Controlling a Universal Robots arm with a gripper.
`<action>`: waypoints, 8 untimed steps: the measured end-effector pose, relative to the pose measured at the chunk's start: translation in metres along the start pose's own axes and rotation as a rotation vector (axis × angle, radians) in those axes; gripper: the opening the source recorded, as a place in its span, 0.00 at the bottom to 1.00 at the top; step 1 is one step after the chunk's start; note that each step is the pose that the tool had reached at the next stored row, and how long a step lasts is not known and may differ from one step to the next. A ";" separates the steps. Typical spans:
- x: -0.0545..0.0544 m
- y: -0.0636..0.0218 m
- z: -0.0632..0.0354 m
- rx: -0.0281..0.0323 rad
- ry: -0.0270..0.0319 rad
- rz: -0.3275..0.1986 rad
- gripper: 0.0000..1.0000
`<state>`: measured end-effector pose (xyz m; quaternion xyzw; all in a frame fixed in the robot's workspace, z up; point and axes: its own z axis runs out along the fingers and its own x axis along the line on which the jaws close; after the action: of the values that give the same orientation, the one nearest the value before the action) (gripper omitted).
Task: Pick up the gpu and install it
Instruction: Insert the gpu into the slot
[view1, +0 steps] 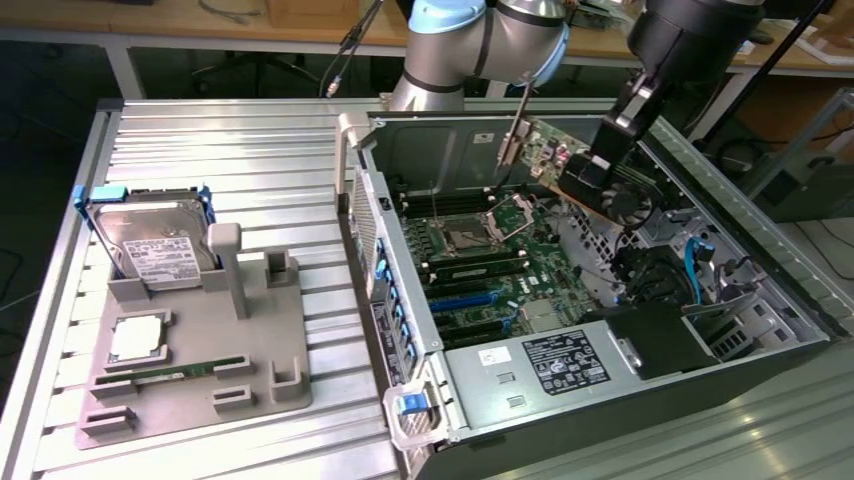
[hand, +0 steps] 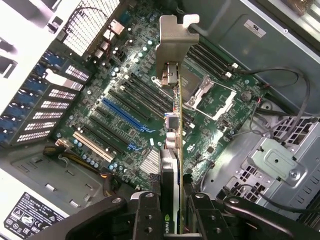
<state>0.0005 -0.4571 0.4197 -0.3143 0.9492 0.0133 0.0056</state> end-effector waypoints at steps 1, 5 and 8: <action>0.000 0.0000 0.0000 -0.0001 0.0002 -0.006 0.27; 0.000 0.0000 0.0000 -0.0005 0.0006 -0.028 0.27; 0.000 0.0000 0.0000 -0.0007 0.0010 -0.042 0.27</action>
<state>0.0005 -0.4571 0.4197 -0.3343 0.9424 0.0134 0.0053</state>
